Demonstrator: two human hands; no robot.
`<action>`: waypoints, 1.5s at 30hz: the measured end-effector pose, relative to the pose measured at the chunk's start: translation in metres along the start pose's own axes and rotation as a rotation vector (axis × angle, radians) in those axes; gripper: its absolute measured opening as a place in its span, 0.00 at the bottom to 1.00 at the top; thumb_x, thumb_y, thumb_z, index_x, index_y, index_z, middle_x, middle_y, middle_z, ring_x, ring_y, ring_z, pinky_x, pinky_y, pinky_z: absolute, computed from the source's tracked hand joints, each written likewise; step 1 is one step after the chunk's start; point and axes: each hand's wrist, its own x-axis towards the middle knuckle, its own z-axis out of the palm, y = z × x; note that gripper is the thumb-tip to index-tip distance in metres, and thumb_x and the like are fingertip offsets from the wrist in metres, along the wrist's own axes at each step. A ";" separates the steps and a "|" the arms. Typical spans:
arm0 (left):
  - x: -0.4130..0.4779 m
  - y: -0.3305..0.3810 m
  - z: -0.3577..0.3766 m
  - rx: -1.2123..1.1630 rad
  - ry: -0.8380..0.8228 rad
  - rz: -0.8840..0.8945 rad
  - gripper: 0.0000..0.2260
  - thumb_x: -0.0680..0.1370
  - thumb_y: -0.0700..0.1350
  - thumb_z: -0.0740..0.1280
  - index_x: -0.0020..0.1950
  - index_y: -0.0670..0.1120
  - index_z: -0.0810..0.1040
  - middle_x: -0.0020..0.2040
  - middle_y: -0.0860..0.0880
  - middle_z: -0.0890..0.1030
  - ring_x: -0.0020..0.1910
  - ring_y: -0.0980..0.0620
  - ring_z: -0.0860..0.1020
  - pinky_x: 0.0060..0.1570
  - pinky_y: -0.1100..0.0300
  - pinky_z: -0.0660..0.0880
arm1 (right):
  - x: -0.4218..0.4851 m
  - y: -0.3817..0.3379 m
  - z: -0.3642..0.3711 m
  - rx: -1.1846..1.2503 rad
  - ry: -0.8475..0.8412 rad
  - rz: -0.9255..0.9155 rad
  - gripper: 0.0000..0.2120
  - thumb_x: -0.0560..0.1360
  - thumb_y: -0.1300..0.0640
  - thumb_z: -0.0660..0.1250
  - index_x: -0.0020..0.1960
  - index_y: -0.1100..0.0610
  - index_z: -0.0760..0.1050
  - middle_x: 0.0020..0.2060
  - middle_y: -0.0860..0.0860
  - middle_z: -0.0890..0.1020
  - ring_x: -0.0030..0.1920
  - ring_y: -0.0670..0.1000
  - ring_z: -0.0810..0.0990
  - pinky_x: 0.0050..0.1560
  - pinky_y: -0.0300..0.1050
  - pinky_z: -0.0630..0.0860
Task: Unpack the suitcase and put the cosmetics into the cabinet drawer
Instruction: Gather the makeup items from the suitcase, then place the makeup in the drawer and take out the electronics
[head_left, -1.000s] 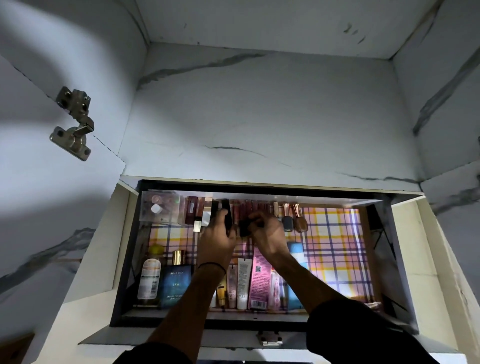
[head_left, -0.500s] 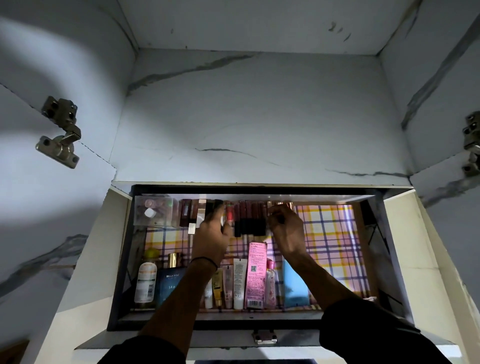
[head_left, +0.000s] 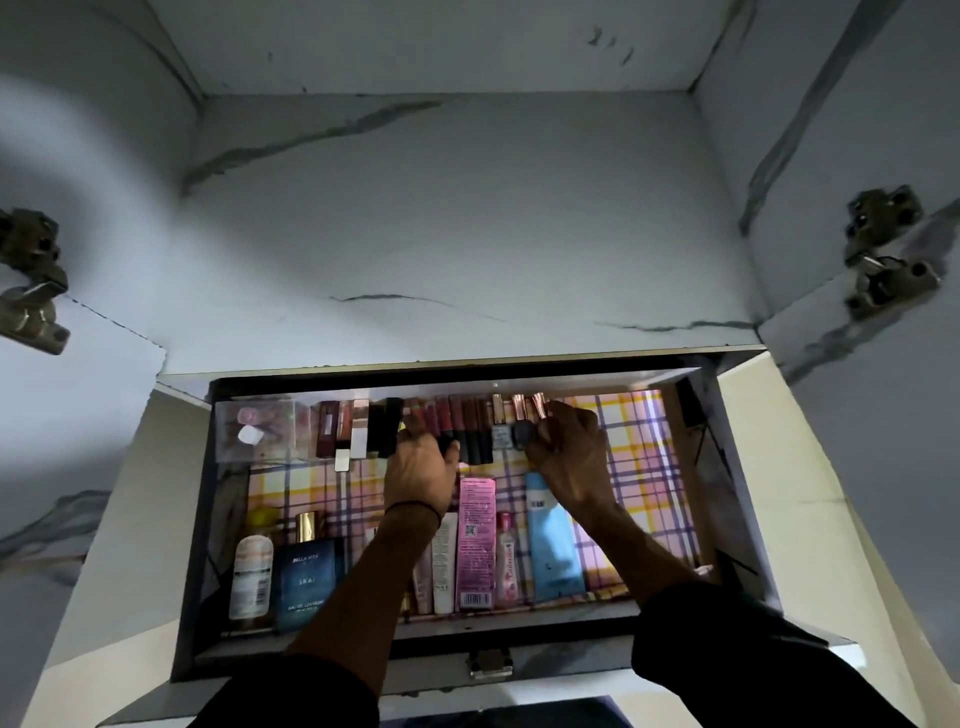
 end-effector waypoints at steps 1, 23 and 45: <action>0.001 -0.001 0.000 -0.018 -0.003 -0.006 0.20 0.82 0.51 0.62 0.67 0.40 0.66 0.61 0.39 0.74 0.59 0.41 0.76 0.57 0.50 0.74 | -0.001 -0.001 -0.001 0.006 -0.010 -0.008 0.23 0.75 0.40 0.65 0.62 0.56 0.76 0.50 0.54 0.75 0.58 0.59 0.73 0.58 0.56 0.72; 0.011 0.000 0.015 -0.205 0.048 -0.045 0.19 0.78 0.49 0.68 0.64 0.41 0.71 0.59 0.39 0.77 0.59 0.41 0.76 0.59 0.46 0.75 | 0.003 0.018 -0.013 0.126 -0.048 0.056 0.20 0.75 0.47 0.68 0.65 0.51 0.71 0.59 0.55 0.69 0.59 0.60 0.73 0.54 0.63 0.79; -0.046 -0.005 0.006 -0.330 0.262 -0.048 0.20 0.79 0.50 0.67 0.69 0.42 0.72 0.46 0.44 0.81 0.46 0.45 0.79 0.47 0.55 0.76 | -0.024 0.005 -0.047 0.014 0.084 -0.102 0.15 0.81 0.52 0.65 0.62 0.61 0.75 0.57 0.60 0.74 0.57 0.60 0.72 0.58 0.56 0.72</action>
